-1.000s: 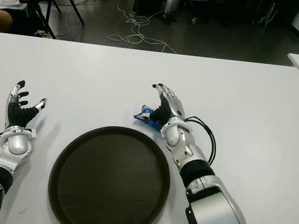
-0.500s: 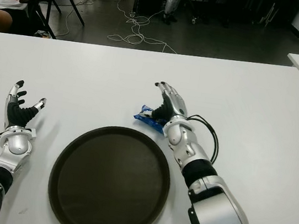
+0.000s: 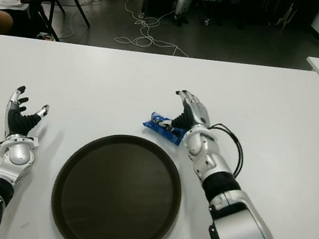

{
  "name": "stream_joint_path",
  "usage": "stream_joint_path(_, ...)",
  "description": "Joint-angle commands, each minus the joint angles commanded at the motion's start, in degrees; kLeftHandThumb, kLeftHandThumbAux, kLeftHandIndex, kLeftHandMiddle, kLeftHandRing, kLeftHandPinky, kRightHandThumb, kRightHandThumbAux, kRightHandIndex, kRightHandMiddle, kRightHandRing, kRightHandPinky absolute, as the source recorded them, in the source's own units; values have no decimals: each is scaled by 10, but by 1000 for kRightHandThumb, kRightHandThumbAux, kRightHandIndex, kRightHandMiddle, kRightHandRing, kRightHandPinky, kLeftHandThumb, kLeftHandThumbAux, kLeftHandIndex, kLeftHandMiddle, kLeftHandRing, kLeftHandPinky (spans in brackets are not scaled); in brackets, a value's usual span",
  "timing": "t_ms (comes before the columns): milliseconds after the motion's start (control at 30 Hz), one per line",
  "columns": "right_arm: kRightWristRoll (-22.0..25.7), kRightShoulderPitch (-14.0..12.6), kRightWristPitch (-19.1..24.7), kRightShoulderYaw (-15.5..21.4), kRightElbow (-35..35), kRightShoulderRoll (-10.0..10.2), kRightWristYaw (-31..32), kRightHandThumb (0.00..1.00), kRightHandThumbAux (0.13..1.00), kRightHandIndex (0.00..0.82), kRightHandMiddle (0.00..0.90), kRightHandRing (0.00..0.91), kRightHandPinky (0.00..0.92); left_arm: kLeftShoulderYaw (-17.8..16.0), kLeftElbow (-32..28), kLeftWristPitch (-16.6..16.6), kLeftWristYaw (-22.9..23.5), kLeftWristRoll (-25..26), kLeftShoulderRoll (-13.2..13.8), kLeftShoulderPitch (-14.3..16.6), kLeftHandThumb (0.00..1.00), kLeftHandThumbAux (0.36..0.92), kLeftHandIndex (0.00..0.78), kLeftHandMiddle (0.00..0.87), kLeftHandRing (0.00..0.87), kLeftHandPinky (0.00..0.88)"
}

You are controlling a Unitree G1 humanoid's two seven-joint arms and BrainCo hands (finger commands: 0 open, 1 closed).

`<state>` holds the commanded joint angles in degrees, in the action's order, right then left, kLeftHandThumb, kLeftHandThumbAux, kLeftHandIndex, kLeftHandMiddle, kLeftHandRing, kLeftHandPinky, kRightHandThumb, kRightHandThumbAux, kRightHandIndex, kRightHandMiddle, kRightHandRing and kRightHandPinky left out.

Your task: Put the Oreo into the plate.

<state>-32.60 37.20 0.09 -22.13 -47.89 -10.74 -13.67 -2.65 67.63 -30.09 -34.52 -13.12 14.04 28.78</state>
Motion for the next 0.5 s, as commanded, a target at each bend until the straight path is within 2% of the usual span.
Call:
stream_joint_path(200,-2,-7,13,0,16,-7,12,0,714,0,0,0,10,3,2,8,-7,-4,-1,2,229,777,110,131,154,199)
stream_joint_path(500,-11,-22,40,-6,58,-20,48,0,713,0,0,0,17,0,3,0,-8,1,-3,2,259,781,117,128,145,188)
